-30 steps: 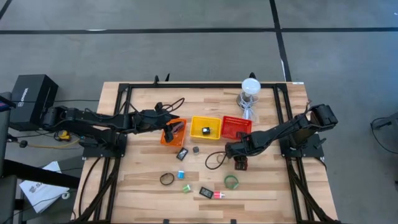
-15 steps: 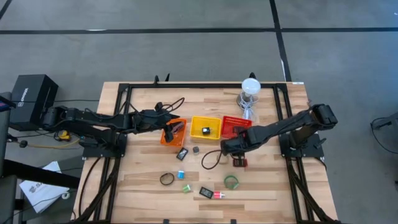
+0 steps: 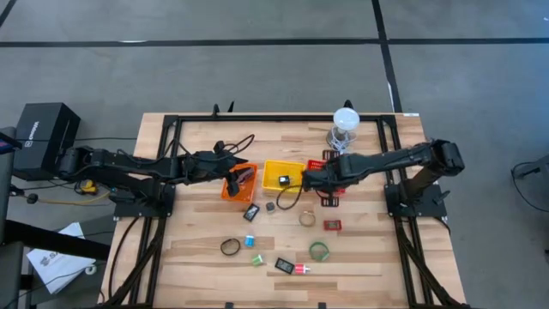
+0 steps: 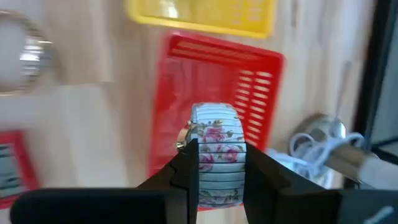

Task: Pick & Place Office items
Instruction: Put the white wristwatch into the orange bin

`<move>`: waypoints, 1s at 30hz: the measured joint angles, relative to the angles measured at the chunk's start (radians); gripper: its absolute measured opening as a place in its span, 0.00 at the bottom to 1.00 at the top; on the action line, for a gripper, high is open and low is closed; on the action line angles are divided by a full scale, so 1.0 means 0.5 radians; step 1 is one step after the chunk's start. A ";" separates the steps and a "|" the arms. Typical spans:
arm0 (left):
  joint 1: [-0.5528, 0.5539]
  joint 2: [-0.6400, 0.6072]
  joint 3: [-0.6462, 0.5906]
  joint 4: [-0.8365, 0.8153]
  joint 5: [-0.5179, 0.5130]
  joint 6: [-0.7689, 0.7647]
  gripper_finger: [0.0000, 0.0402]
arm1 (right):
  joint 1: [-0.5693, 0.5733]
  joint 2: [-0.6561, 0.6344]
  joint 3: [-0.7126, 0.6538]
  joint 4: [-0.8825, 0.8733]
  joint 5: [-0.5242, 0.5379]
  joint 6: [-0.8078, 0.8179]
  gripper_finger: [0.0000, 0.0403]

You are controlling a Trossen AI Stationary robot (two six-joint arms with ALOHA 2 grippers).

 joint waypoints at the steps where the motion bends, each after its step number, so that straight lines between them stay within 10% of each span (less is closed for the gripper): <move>1: 0.000 0.000 0.000 0.000 0.000 0.000 0.28 | -0.035 -0.006 -0.003 0.004 0.003 -0.005 0.20; 30: 0.000 0.000 0.000 0.006 0.000 0.000 0.28 | -0.369 -0.010 -0.369 0.829 -0.155 0.086 0.20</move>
